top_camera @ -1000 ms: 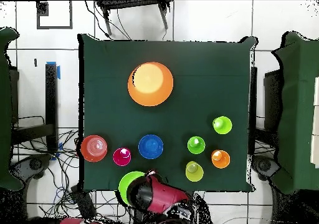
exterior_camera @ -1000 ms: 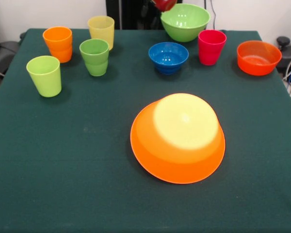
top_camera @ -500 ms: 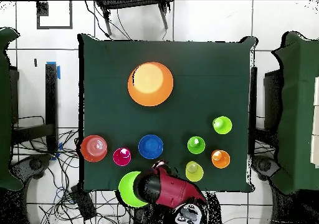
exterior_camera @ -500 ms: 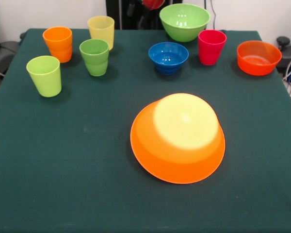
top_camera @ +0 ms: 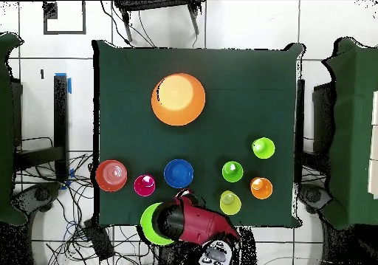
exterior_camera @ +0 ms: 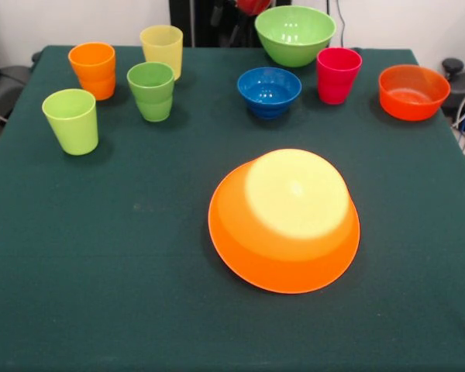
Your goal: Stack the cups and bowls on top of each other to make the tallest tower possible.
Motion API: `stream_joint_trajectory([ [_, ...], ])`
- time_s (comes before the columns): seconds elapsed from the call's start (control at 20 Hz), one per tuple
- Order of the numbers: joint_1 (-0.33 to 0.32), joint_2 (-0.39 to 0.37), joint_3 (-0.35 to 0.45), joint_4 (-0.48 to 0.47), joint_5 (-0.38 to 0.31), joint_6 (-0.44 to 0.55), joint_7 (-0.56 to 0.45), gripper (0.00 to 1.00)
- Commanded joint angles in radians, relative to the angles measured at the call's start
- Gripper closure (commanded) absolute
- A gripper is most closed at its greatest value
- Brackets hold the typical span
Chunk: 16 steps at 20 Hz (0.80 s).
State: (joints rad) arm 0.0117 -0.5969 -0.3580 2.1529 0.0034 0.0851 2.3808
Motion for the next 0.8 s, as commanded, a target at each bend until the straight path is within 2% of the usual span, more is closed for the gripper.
stream_joint_trajectory([
  [0.05, 0.026, -0.068, 0.118, -0.076, 0.029, 0.246, 0.051, 0.0],
  [0.35, 0.012, -0.07, 0.177, -0.047, 0.05, 0.187, 0.094, 0.0],
  [0.55, 0.05, -0.064, 0.164, -0.065, 0.072, 0.207, 0.127, 0.0],
  [0.8, 0.035, -0.066, 0.206, -0.054, 0.096, 0.145, 0.133, 0.0],
])
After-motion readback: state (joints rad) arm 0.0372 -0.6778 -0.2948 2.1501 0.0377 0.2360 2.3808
